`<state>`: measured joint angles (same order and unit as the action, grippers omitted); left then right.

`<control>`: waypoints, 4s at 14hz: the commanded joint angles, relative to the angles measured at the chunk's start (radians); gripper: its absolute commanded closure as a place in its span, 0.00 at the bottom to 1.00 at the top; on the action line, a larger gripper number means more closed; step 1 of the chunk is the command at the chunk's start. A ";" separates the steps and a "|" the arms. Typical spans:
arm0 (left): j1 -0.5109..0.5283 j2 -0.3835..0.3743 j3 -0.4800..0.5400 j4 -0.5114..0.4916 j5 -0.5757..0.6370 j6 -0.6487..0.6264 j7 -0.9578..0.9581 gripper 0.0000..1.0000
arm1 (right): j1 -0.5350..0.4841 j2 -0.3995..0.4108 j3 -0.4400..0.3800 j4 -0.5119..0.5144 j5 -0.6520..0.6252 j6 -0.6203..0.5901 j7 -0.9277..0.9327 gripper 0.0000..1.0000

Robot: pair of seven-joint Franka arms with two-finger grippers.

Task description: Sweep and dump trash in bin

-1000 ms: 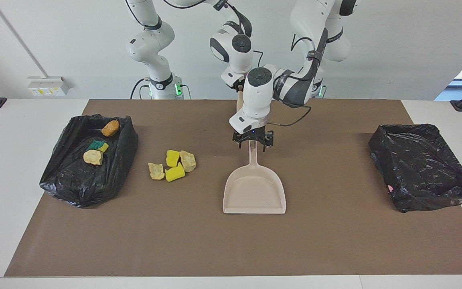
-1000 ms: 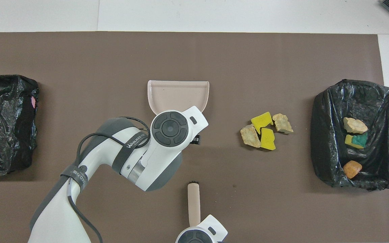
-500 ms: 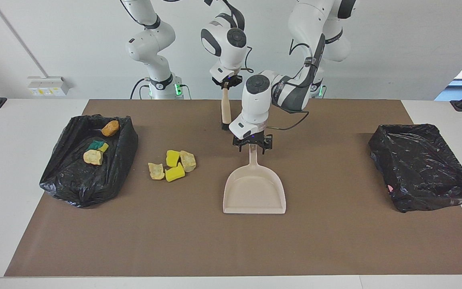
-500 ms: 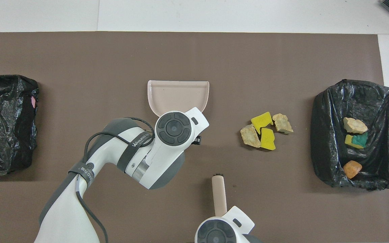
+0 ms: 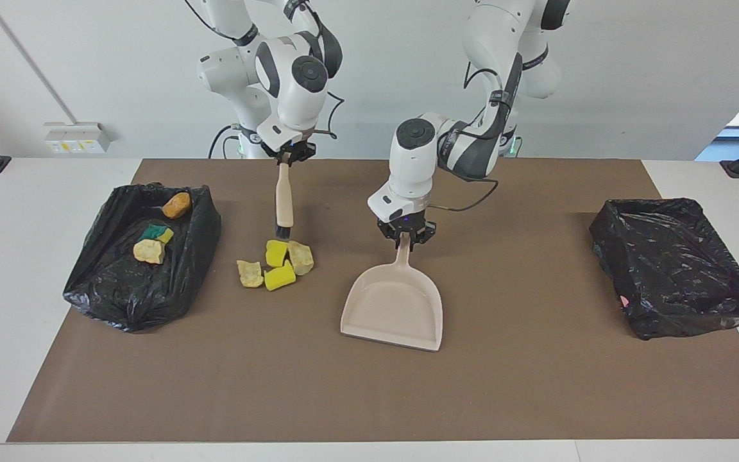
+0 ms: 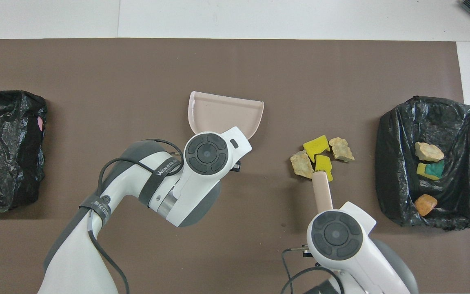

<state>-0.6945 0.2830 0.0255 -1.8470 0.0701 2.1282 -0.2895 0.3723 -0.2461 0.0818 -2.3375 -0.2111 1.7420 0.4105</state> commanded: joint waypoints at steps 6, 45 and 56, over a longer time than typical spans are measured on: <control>0.039 -0.074 0.005 -0.017 0.099 -0.157 0.644 1.00 | -0.196 0.280 0.015 0.193 -0.205 0.093 -0.248 1.00; -0.003 -0.191 0.001 -0.250 0.135 -0.047 1.084 1.00 | -0.311 0.298 0.009 0.193 -0.134 0.090 -0.380 1.00; 0.004 -0.196 0.002 -0.262 0.135 -0.037 1.083 1.00 | -0.130 0.294 0.012 0.116 0.553 0.096 -0.472 1.00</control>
<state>-0.6935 0.1229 0.0251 -2.0609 0.1914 2.0692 0.7796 0.2126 0.0631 0.0944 -2.1813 0.2441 1.8110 -0.0770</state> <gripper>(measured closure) 0.678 0.740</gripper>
